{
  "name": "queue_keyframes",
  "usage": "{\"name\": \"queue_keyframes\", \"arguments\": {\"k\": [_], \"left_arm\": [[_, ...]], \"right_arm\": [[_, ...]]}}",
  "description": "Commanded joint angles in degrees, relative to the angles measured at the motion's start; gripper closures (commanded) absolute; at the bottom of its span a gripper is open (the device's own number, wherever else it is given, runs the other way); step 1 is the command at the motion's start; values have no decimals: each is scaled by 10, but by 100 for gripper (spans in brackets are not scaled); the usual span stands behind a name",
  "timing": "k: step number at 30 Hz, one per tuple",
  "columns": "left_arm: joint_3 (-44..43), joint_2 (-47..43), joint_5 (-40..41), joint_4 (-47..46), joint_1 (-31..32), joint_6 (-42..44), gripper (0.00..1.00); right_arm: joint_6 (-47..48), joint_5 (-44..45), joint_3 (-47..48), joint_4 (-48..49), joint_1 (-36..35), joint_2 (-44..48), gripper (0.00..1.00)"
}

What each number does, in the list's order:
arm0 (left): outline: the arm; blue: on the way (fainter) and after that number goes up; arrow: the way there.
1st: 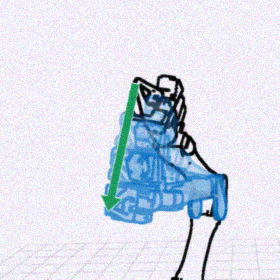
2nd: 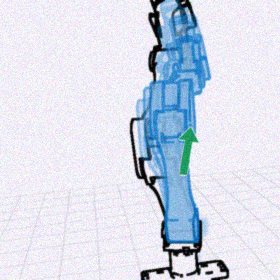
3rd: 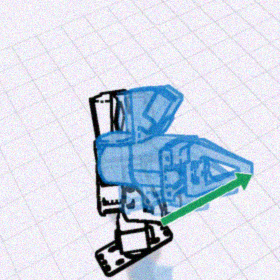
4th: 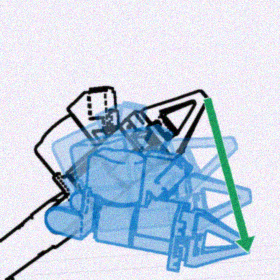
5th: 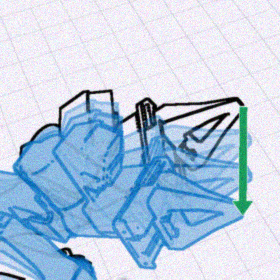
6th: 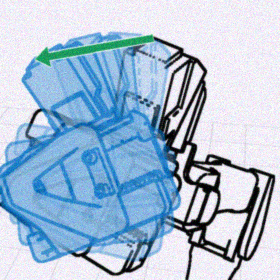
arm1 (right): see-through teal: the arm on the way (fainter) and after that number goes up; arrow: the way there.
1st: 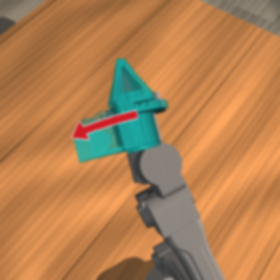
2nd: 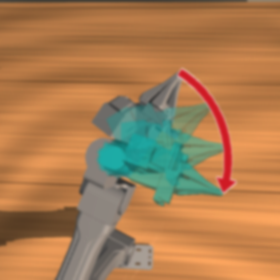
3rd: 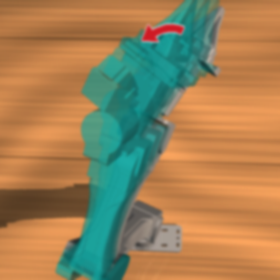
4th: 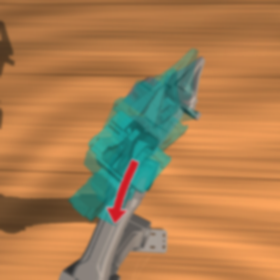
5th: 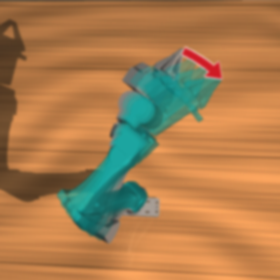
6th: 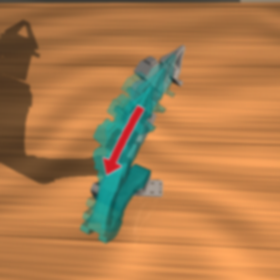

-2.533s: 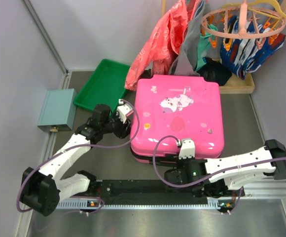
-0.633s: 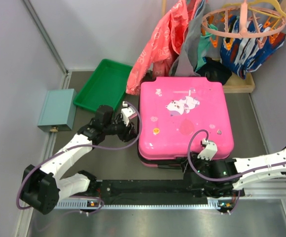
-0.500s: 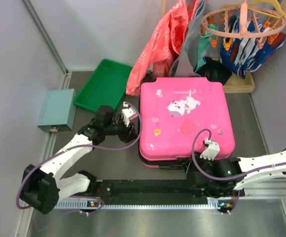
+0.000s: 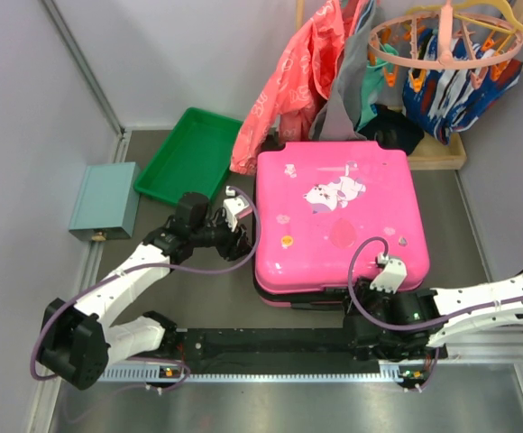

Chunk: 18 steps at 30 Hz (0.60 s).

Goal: Open, take out, and arrange the luggage

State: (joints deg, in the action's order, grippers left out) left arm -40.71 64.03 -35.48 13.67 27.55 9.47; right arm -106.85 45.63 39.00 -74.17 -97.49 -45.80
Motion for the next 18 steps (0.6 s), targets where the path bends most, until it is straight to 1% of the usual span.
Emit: {"name": "queue_keyframes", "arguments": {"k": [1, 4, 6, 8, 12, 15, 18], "left_arm": [[-23, -2, -60, -46, 15, -15, 51], [-22, 0, -57, -45, 15, -13, 51], [-21, 0, -56, -44, 15, -14, 51], [-21, 0, -56, -44, 15, -13, 51], [-24, 0, -56, -44, 15, -13, 51], [-24, 1, -56, -45, 15, -12, 51], [-24, 1, -54, -43, 15, -11, 51]], "right_arm": [[-113, 14, -32, -15, 16, -22, 60], [-86, 40, -36, 1, 15, -14, 67], [-40, 53, -37, 43, 15, -10, 70], [-21, 56, -37, 68, 15, -6, 74], [-14, 54, -34, 58, 14, -3, 82], [1, 59, -31, 60, 15, 1, 85], [23, 60, -25, 54, 15, 0, 85]]}}
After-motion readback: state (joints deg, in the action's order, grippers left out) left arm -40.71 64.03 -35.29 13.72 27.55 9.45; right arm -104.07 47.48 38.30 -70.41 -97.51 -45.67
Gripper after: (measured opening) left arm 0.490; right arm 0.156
